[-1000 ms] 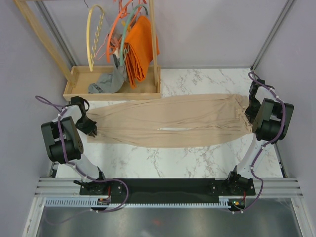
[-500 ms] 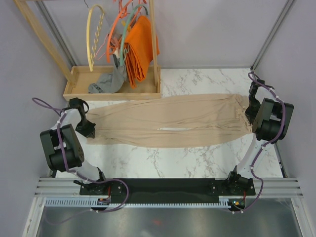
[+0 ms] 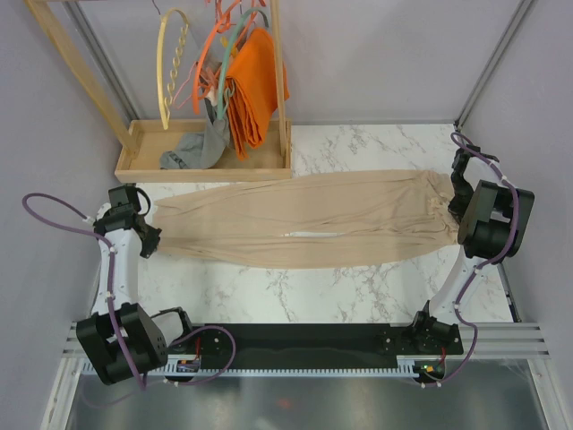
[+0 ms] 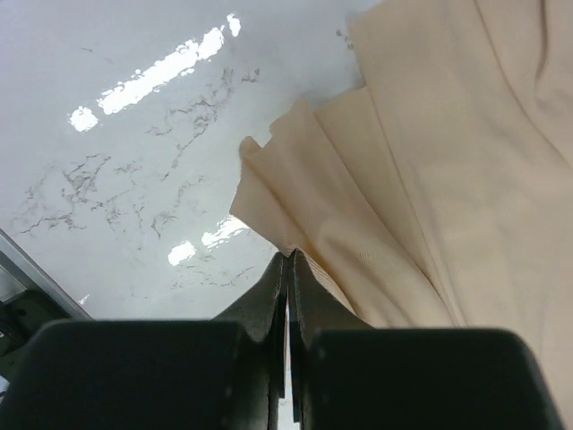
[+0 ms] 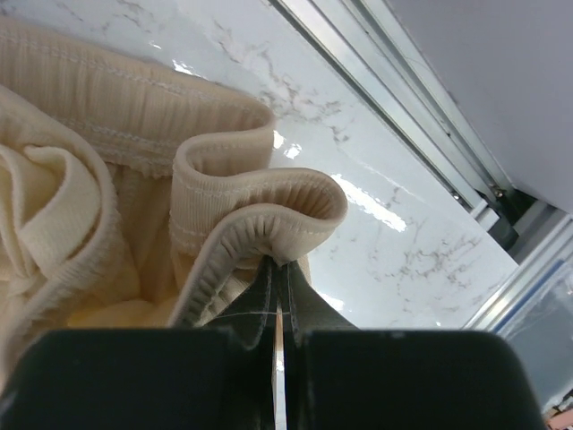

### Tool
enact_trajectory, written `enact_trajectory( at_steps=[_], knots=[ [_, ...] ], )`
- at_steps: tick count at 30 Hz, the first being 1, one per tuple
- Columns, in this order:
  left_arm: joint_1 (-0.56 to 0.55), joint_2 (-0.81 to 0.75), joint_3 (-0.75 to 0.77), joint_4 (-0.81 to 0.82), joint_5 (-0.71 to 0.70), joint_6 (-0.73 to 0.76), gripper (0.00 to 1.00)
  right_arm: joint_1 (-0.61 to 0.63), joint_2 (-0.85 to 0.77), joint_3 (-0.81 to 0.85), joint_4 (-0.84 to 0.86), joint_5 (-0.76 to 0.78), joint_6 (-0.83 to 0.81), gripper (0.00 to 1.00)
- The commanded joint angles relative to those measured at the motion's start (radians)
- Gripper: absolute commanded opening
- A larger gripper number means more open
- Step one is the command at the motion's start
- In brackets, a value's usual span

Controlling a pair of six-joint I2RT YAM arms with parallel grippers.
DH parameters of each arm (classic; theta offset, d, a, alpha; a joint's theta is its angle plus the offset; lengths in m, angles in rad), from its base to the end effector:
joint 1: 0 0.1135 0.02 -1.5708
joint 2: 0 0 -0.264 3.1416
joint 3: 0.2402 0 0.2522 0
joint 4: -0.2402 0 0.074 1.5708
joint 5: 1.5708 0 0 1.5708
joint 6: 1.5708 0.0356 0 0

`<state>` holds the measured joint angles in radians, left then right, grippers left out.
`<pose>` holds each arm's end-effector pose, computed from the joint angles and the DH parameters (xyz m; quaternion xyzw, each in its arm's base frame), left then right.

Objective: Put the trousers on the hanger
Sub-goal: Fold the trousers at the center of the board.

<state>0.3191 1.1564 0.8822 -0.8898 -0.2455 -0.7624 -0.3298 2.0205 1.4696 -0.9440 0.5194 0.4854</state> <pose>0.1955 0.0737 0.2469 -0.5216 0.8206 0.0729 0.2219 0.3565 -0.1407 0.1695 0.3918 0.8828 -0.2530 0.0565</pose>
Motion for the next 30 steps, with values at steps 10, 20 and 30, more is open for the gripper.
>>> enact_trajectory(
  at_steps=[10, 20, 30],
  knots=[
    [0.100, 0.080, 0.096, -0.017, -0.083, -0.008, 0.02, 0.006, -0.123, 0.066, -0.095, 0.082, -0.057, 0.00],
    [0.098, 0.118, 0.083, -0.005, -0.074, 0.023, 0.02, 0.052, -0.091, 0.083, -0.105, 0.068, -0.050, 0.00],
    [0.097, 0.293, 0.328, -0.040, -0.061, 0.087, 0.02, 0.051, 0.059, 0.434, -0.197, 0.071, -0.085, 0.00]
  ],
)
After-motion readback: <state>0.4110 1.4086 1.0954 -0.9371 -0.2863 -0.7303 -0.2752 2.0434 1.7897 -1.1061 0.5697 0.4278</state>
